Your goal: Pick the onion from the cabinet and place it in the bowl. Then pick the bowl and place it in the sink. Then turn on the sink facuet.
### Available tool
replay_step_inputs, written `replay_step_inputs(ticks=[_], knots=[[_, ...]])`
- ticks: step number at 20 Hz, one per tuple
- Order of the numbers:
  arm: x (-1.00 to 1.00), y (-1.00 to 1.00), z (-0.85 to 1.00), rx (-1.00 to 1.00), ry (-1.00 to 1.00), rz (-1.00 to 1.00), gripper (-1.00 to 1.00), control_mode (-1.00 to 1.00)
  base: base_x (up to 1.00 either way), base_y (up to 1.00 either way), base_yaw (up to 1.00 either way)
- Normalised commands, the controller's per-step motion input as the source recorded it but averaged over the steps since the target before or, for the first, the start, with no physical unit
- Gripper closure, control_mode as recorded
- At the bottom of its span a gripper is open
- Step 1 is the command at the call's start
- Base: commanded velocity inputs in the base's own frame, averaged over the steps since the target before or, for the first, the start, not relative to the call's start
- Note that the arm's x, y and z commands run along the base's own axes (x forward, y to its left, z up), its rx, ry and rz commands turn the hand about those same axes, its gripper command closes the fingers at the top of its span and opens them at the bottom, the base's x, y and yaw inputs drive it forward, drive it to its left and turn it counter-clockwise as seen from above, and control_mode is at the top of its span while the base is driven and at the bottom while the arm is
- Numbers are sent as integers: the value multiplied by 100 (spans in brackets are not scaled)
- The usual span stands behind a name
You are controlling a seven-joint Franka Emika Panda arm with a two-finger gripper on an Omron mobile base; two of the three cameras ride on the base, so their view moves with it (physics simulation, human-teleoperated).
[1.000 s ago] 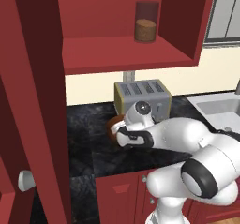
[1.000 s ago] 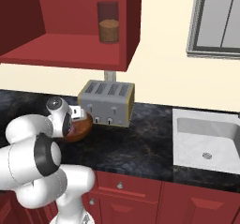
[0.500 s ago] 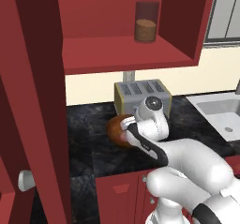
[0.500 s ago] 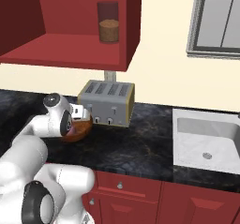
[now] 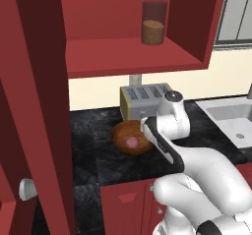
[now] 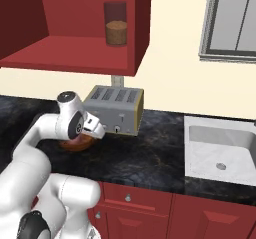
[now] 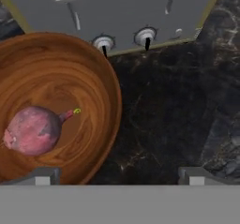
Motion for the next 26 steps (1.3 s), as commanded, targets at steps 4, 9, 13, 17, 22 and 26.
replay_step_inputs(ticks=[4, 9, 13, 17, 22, 26], knots=[[0, -22, -5, 18, 14, -10, -100, -100, 0, 0, 0], [0, 0, -17, 19, 5, -3, -100, -100, 0, 0, 0], [0, 0, -31, 11, 0, 0, -100, -100, 0, 0, 0], [1, 0, -29, 7, 0, 0, -100, -100, 0, 0, 0], [14, 5, -18, 3, 0, 0, -100, -100, 0, 0, 0], [18, 15, -5, 2, 0, 0, -100, -100, 0, 0, 0]])
